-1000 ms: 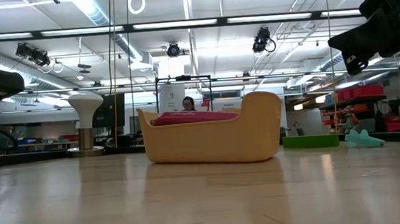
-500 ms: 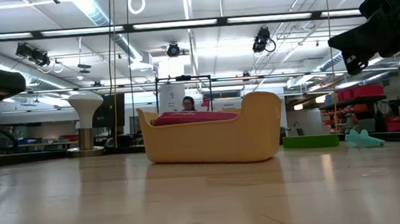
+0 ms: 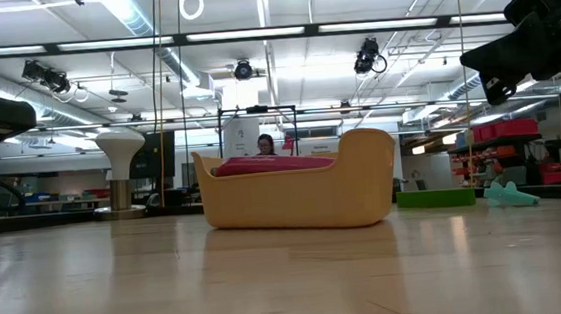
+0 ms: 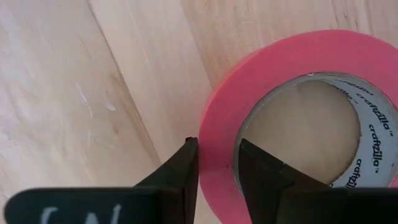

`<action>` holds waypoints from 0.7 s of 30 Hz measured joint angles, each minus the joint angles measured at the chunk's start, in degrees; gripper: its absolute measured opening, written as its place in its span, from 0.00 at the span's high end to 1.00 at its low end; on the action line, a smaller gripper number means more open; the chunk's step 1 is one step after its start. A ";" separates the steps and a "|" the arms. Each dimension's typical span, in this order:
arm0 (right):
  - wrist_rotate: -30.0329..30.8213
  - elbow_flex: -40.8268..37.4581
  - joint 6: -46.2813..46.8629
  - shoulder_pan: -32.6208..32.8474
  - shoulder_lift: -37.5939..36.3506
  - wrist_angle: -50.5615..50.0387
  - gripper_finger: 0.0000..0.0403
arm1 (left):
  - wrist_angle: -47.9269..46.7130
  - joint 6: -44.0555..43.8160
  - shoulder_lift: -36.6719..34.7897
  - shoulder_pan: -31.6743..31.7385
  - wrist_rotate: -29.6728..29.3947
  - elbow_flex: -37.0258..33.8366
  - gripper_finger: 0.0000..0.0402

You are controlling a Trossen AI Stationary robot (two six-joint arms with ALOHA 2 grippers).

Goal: Pick and place Stapler, Stapler remover, tape
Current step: Put the pink tape into the white bin

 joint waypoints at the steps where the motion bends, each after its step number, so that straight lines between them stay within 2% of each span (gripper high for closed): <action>1: 0.01 0.01 0.00 0.00 0.00 0.00 0.98 | 0.00 -0.01 0.00 0.00 0.01 -0.01 0.74; 13: -0.01 0.00 -0.01 0.00 -0.01 0.00 0.98 | -0.45 0.65 -0.29 1.29 0.78 1.25 0.75; 21: -0.01 0.02 -0.01 -0.02 0.00 0.00 0.98 | -3.89 3.48 -0.46 4.87 0.59 6.88 0.75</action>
